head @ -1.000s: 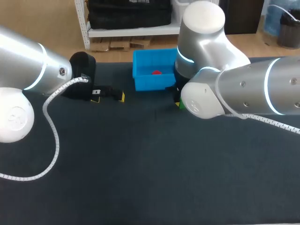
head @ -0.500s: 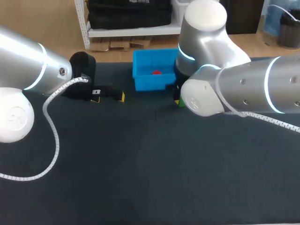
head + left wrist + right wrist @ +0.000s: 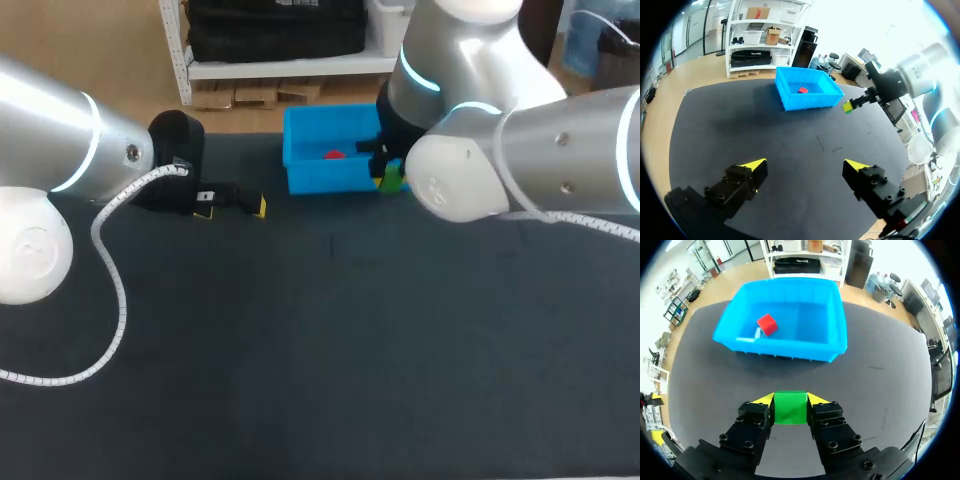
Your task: Use the left arm to pick the red cube and place it into the blue plastic box first, then use the right arm to grasp the green cube and put it into the same blue plastic box after the first action is fully finished.
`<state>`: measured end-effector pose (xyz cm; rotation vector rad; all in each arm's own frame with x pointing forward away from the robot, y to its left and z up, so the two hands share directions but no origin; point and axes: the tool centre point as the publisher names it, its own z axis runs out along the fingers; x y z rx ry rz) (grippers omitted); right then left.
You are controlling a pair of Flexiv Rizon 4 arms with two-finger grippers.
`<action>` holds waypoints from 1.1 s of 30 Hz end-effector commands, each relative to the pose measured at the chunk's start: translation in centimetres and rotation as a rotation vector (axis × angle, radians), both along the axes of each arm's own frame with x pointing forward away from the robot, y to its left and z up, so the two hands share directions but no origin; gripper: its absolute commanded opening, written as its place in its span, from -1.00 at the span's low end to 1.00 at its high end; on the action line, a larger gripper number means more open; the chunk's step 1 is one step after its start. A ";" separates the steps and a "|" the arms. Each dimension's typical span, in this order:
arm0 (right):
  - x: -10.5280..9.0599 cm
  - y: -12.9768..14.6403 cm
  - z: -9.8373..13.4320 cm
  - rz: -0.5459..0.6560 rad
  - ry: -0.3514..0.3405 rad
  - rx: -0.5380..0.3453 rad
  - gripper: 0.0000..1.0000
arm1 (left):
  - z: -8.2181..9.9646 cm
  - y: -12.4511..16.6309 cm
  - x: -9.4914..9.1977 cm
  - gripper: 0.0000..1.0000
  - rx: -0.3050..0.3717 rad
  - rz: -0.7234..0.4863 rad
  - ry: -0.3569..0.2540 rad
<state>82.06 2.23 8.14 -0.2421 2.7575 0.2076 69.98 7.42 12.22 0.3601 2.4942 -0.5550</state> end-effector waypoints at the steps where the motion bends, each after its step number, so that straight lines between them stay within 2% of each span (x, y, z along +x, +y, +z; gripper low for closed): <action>1: -2.5 -0.9 4.0 0.005 -0.048 0.020 -1.00 | -0.1 0.2 0.1 1.00 -0.007 -0.007 -0.001; 7: -3.2 -0.8 6.0 0.014 -0.097 0.053 -1.00 | -0.1 0.2 0.1 1.00 -0.007 -0.007 -0.001; 19: -2.8 -0.2 5.8 -0.013 -0.260 0.102 -1.00 | -0.1 0.2 0.1 1.00 -0.007 -0.007 -0.001; 26: -3.0 0.2 5.7 -0.003 -0.259 0.112 -1.00 | -0.1 0.2 0.1 1.00 -0.007 -0.007 -0.001; 33: -2.4 0.3 5.3 0.004 -0.249 0.113 -1.00 | -0.1 0.2 0.1 1.00 -0.007 -0.007 -0.001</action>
